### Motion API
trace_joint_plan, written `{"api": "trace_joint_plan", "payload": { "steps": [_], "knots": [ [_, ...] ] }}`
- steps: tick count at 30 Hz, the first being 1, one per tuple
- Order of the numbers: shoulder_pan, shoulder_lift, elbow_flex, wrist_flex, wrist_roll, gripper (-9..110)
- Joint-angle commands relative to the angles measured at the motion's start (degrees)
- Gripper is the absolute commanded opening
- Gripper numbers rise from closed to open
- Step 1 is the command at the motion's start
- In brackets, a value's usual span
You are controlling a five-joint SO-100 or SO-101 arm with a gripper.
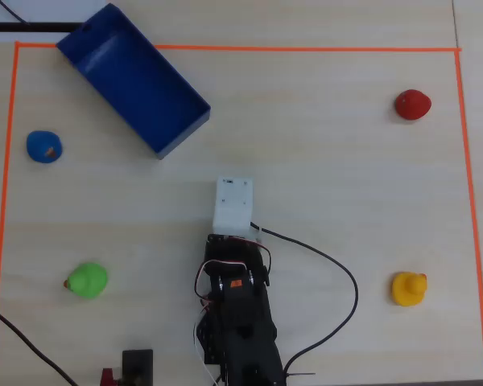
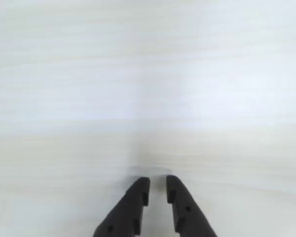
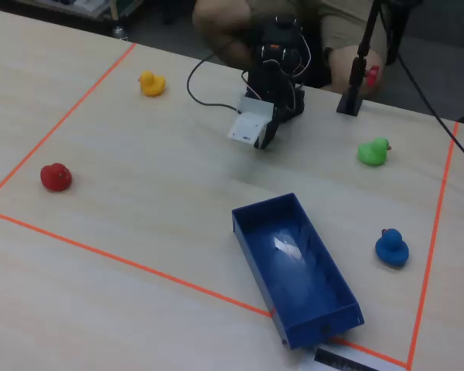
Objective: Grasp green duck and put it into box.
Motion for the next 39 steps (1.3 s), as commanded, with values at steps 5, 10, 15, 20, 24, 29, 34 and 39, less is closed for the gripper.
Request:
{"api": "trace_joint_plan", "payload": {
  "steps": [5,10,15,20,24,29,34,39],
  "knots": [
    [7.2,0.0,-0.2,1.3,0.6,2],
    [7.2,0.0,-0.2,1.3,0.6,2],
    [7.2,0.0,-0.2,1.3,0.6,2],
    [5.9,0.0,-0.2,1.3,0.5,2],
    [5.9,0.0,-0.2,1.3,0.5,2],
    [7.1,0.0,-0.2,1.3,0.5,2],
    [8.3,0.0,-0.2,1.3,0.5,2],
    [8.3,0.0,-0.2,1.3,0.5,2]
  ]
}}
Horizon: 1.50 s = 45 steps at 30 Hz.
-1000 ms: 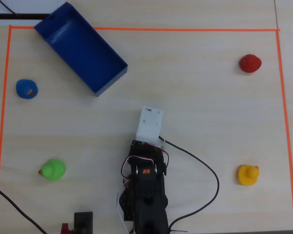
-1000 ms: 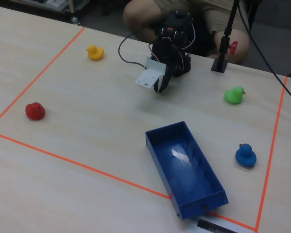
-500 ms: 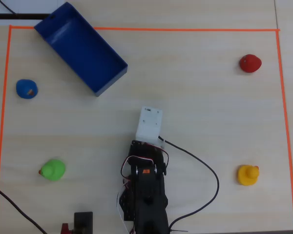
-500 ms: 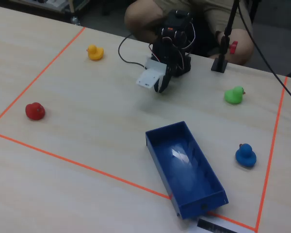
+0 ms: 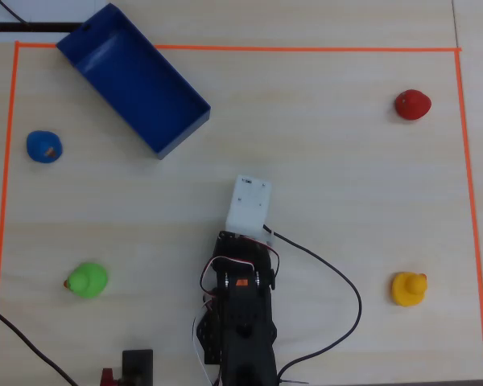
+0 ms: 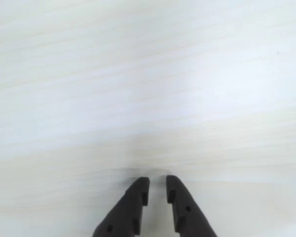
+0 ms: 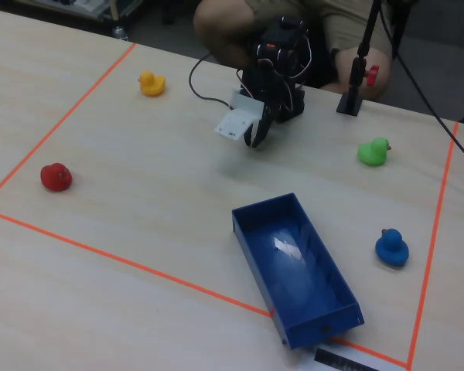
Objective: Grasp green duck and put it into box.
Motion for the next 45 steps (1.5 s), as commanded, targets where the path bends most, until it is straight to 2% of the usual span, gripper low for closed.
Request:
{"api": "trace_joint_plan", "payload": {
  "steps": [1,7,13,17,20,23,25,29,34,40,45],
  "knots": [
    [0.5,0.0,-0.2,1.3,0.5,2],
    [0.5,0.0,-0.2,1.3,0.4,2],
    [6.3,-0.2,-0.2,-0.3,0.2,4],
    [11.8,-5.1,-1.1,-11.1,-1.3,2],
    [15.3,-13.4,-7.1,-18.8,-1.4,2],
    [14.4,-21.4,-19.9,-13.3,-1.6,2],
    [10.8,-25.1,-29.8,-5.5,-1.1,5],
    [-2.6,-30.9,-48.6,9.8,2.5,20],
    [-23.4,-43.0,-69.5,21.4,14.2,31],
    [-45.4,-56.8,-80.0,21.4,26.6,35],
    [-52.8,-68.3,-82.1,13.9,29.4,37]
  ]
}}
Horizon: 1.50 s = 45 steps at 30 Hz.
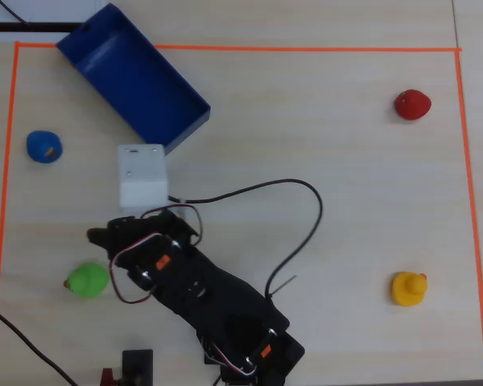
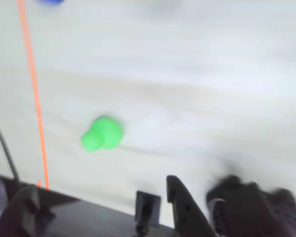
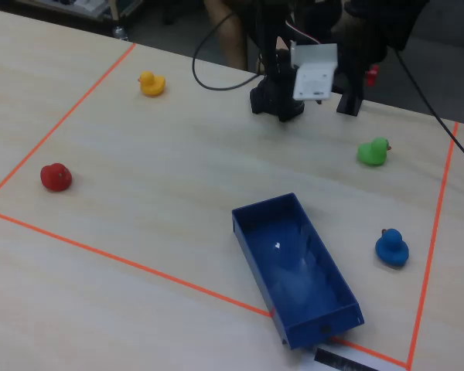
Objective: Grasp green duck and put it into box.
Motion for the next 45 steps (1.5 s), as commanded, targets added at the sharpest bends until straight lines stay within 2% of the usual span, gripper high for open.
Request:
{"api": "trace_joint_plan", "payload": {
  "steps": [1,7,17,27,36,45],
  "knots": [
    [-6.0,-8.5,-3.1,-6.3,0.8,37],
    [-15.2,-17.9,-2.1,-12.5,1.5,37],
    [-22.4,-22.9,-0.5,-15.9,1.3,36],
    [-23.4,-22.2,11.2,-25.6,4.5,36],
    [-22.7,-23.6,14.8,-29.6,6.2,37],
    [-24.1,-25.4,15.3,-31.9,7.6,33]
  ]
}}
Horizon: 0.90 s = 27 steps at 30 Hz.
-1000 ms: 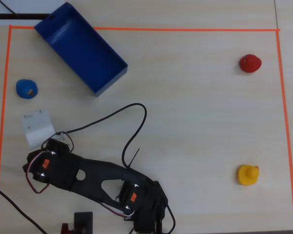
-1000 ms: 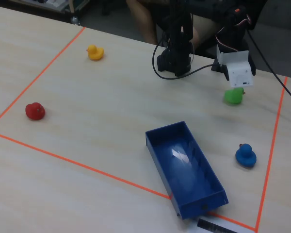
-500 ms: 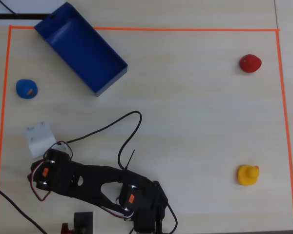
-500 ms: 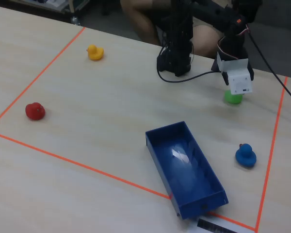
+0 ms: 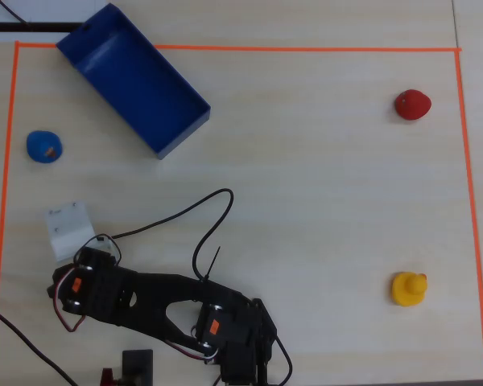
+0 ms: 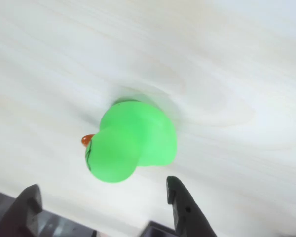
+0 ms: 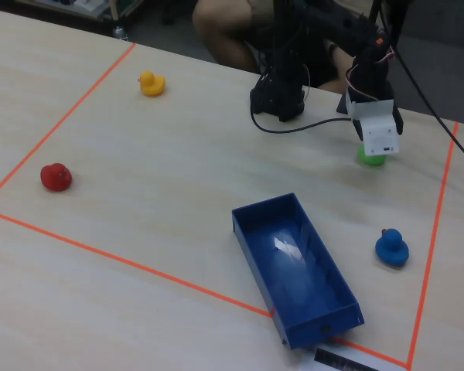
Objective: Grasp green duck and put it into box.
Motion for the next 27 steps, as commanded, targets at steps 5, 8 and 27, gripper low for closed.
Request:
{"api": "trace_joint_plan", "payload": {
  "steps": [5,8,27],
  "knots": [
    [-0.7,-1.3,-1.3,-1.8,1.4,34],
    [-1.3,-1.8,-1.8,-1.8,2.1,33],
    [-1.9,-7.4,-1.8,-6.2,4.7,0]
  ]
}}
